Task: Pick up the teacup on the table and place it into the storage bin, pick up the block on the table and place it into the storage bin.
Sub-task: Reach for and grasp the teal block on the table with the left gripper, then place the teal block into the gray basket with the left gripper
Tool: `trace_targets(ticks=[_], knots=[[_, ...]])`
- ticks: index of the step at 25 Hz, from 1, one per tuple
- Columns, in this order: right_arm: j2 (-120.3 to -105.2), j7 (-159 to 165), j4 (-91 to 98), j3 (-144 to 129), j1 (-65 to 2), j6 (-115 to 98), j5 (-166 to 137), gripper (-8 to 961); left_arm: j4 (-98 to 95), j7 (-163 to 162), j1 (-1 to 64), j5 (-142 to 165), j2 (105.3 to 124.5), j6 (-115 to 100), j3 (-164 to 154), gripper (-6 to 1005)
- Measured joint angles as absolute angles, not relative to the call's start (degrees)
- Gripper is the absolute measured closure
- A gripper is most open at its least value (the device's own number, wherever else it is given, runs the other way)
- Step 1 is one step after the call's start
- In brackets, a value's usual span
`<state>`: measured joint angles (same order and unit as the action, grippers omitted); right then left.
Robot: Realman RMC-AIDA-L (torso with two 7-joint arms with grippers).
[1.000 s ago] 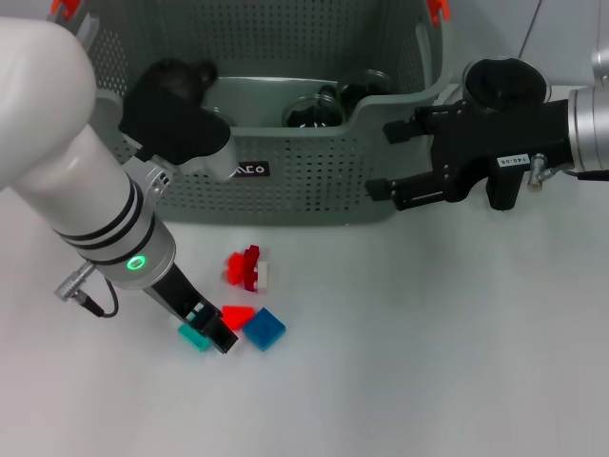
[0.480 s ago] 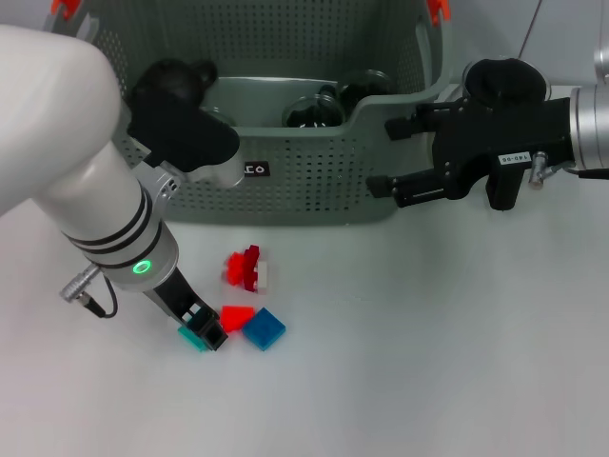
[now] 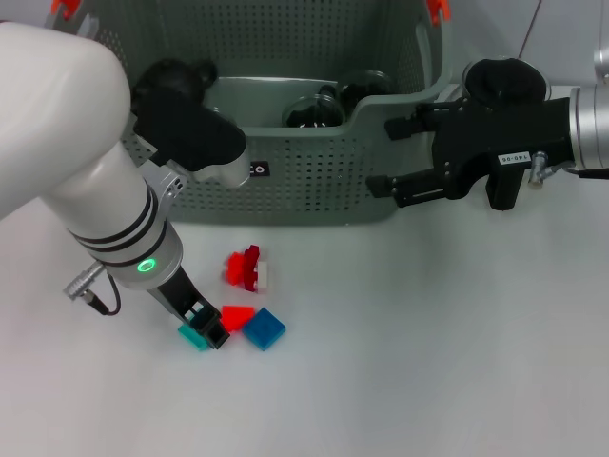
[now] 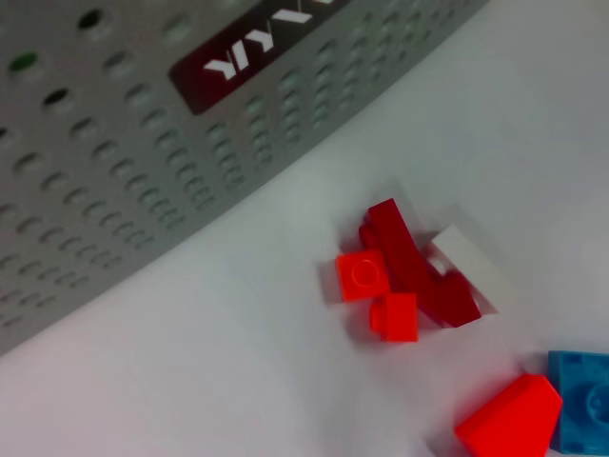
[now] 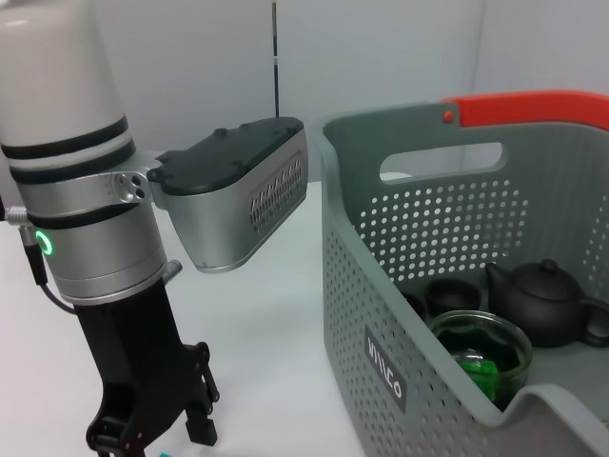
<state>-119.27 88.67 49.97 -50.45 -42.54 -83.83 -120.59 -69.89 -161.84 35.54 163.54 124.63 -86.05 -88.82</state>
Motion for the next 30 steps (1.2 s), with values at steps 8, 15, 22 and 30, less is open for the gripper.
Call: trace_targets(ticks=[8, 15, 22, 30], knots=[[-119.27, 88.7, 50.1, -50.4, -42.7, -83.8, -120.6, 76, -69.9, -161.9, 35.7, 163.4, 124.63, -86.2, -89.2, 266], [-119.27, 88.6, 50.1, -50.4, -42.7, -83.8, -120.6, 75, -69.7, -162.0, 35.9, 163.5, 124.63, -86.3, -89.6, 297], [-119.27, 88.6, 50.2, -50.4, -42.7, -83.8, -120.6, 76, -69.3, -162.0, 36.1, 163.6, 124.63, -86.3, -90.3, 407], [-119.27, 88.6, 50.4, -50.4, -42.8, -83.8, -120.6, 76, -69.2, -162.0, 36.1, 163.6, 124.63, -86.4, -90.4, 562]])
